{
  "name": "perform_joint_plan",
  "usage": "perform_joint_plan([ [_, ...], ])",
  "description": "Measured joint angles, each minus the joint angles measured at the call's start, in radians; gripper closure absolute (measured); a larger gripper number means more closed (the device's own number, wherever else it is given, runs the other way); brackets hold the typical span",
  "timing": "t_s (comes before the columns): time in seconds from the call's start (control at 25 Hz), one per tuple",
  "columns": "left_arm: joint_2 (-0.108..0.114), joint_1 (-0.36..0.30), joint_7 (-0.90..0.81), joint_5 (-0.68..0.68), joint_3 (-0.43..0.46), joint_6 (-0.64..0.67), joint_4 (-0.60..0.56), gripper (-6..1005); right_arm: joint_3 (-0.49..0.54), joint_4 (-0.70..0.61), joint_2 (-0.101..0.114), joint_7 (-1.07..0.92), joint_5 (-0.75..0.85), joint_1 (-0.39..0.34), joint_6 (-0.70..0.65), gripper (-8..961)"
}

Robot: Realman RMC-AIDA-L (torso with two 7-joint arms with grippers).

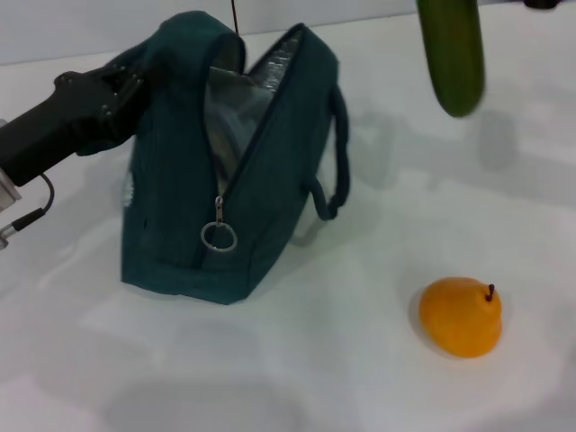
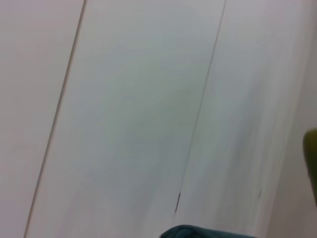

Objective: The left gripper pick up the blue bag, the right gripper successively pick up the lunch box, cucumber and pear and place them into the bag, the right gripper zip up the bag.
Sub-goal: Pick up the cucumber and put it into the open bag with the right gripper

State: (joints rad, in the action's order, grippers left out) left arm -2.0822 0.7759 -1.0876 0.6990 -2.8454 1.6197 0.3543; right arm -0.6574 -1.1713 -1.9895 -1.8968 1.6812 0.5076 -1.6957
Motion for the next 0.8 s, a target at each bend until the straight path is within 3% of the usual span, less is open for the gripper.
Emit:
perform_joint_plan([
  [0.16, 0.0, -0.001, 0.0, -0.003, 0.0, 0.005, 0.001, 946, -0.008, 0.073, -0.013, 0.098, -0.114, 0.015, -0.001, 375],
  [0.56, -0.002, -0.001, 0.0, -0.015, -0.001, 0.006, 0.001, 946, -0.03, 0.408, -0.012, 0.244, -0.179, 0.234, 0.002, 370],
  [0.8, -0.003, 0.005, 0.0, -0.015, -0.002, 0.006, 0.0, 946, -0.038, 0.538, -0.023, 0.339, -0.216, 0.3, 0.009, 368],
])
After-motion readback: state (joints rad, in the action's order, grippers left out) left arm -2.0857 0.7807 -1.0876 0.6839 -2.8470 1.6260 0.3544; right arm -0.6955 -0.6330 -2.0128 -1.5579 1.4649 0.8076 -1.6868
